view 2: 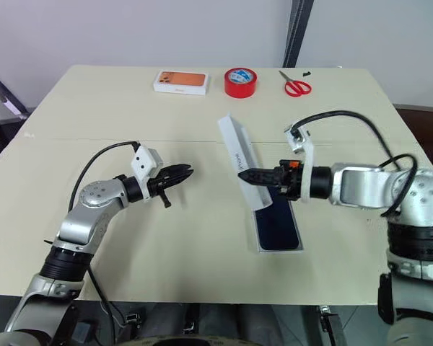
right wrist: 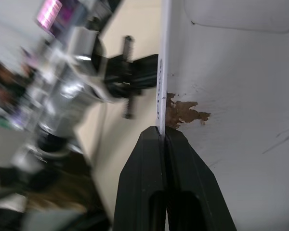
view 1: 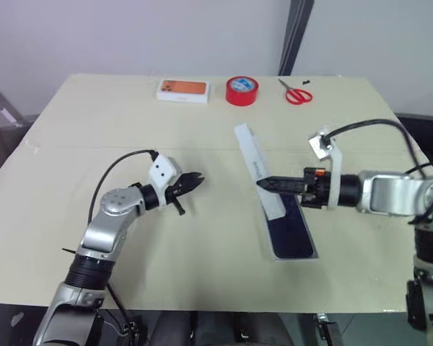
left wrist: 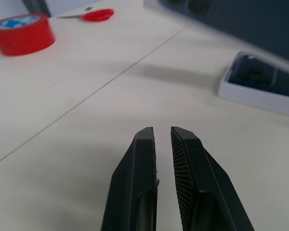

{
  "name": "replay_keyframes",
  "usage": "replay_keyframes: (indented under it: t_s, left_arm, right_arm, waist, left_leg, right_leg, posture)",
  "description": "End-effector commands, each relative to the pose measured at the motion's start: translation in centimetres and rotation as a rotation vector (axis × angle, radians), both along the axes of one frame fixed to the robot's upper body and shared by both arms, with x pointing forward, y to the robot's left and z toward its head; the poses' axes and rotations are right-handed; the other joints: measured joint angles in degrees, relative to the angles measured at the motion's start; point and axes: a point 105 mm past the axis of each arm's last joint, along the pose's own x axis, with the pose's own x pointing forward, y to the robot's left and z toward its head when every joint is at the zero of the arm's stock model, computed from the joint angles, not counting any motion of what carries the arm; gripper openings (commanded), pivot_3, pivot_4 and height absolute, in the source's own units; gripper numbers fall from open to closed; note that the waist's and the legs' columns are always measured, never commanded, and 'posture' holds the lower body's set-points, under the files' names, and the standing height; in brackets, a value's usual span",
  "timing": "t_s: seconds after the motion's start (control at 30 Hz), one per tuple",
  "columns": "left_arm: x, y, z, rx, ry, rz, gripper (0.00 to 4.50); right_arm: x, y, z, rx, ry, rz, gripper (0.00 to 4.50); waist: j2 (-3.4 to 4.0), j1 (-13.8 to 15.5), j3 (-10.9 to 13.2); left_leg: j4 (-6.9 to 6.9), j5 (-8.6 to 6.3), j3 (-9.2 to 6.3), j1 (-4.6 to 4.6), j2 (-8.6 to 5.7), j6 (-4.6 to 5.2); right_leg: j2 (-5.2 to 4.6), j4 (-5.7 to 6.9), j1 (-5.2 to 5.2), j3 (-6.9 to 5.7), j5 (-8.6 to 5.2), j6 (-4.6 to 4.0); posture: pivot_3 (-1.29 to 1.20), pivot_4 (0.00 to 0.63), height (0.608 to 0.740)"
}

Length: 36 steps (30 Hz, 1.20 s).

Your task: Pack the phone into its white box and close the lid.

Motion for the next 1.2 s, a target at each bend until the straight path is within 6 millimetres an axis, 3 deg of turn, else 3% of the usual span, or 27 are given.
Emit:
replay_keyframes:
  t_s: [0.03, 0.2, 0.33, 0.43, 0.6, 0.77, 0.97, 1.07, 1.2]
  left_arm:
    - [-0.5, -1.4, 0.9, 0.010, -0.053, -0.062, 0.60]
    - [-1.1, -3.1, 0.4, 0.010, -0.040, -0.107, 0.60]
    - [-1.6, -4.5, 0.0, 0.024, -0.030, -0.155, 0.60]
    - [-2.0, -5.6, -0.4, 0.044, -0.026, -0.192, 0.60]
    - [-2.9, -7.3, -0.2, 0.032, -0.014, -0.272, 0.60]
    - [-4.1, -9.6, -0.1, 0.029, -0.003, -0.362, 0.60]
    - [-4.6, -12.0, 0.2, 0.012, 0.000, -0.412, 0.60]
    - [-3.9, -12.1, 1.4, -0.046, 0.003, -0.372, 0.60]
    - [-2.8, -10.7, 3.6, -0.150, 0.056, -0.289, 0.60]
  right_arm:
    - [-0.7, 2.6, -0.2, 0.118, 0.012, -0.085, 0.05]
    - [-2.5, 5.3, -1.3, 0.201, 0.119, -0.259, 0.05]
    - [-3.2, 4.1, -3.4, 0.100, 0.163, -0.296, 0.05]
    - [-3.3, 1.4, -4.6, -0.087, 0.114, -0.190, 0.92]
    - [-2.7, -2.3, -2.6, -0.351, 0.011, -0.072, 3.41]
    - [-1.1, -5.2, 0.1, -0.580, -0.155, -0.096, 3.41]
    - [1.0, -8.1, 0.0, -0.801, -0.337, -0.133, 3.41]
    - [1.3, -9.3, -0.9, -0.942, -0.431, -0.084, 2.60]
    - [0.9, -9.0, -1.4, -1.024, -0.581, 0.043, 0.49]
  waist:
    - [0.01, -0.2, 0.0]
    - [0.04, -0.1, 0.0]
    - [0.04, 0.2, 0.0]
    - [0.07, 0.2, 0.0]
    - [0.20, 0.1, 0.0]
    - [0.28, 0.3, 0.0]
    - [0.27, 0.7, 0.0]
    - [0.30, 0.7, 0.0]
    - [0.30, 0.2, 0.0]
  left_leg:
    - [0.00, 0.00, -0.02, 0.05, 0.03, 0.00]
    - [0.01, 0.00, -0.03, 0.02, 0.06, 0.00]
    - [0.05, 0.00, -0.04, 0.02, 0.05, 0.00]
    - [0.13, -0.03, -0.01, 0.03, 0.02, 0.05]
    - [0.46, -0.29, -0.13, 0.20, 0.13, 0.50]
    - [0.55, -0.35, -0.13, 0.13, 0.15, 0.59]
    - [0.57, -0.36, -0.12, 0.07, 0.12, 0.61]
    - [0.57, -0.37, -0.11, 0.07, 0.12, 0.61]
    - [0.57, -0.37, -0.11, 0.09, 0.12, 0.62]
  right_leg:
    - [0.04, 0.04, 0.03, 0.00, 0.00, 0.00]
    - [0.08, 0.13, -0.06, 0.02, 0.00, 0.01]
    - [0.04, 0.05, -0.01, 0.01, 0.00, 0.01]
    - [0.03, 0.03, 0.07, 0.02, -0.01, 0.01]
    - [0.15, -0.10, 0.46, -0.11, -0.03, 0.00]
    - [0.17, -0.11, 0.43, -0.10, -0.03, 0.00]
    - [0.10, -0.21, 0.43, -0.10, -0.03, 0.01]
    - [0.10, -0.21, 0.43, -0.10, -0.03, 0.02]
    - [0.12, -0.18, 0.40, -0.09, -0.04, 0.03]
  posture:
    - [0.00, 0.150, 0.733]
    - [0.00, 0.150, 0.733]
    - [0.00, 0.150, 0.733]
    - [0.00, 0.150, 0.733]
    - [0.00, 0.150, 0.733]
    - [0.00, 0.150, 0.733]
    - [0.00, 0.150, 0.733]
    - [0.00, 0.150, 0.733]
    - [0.00, 0.150, 0.733]
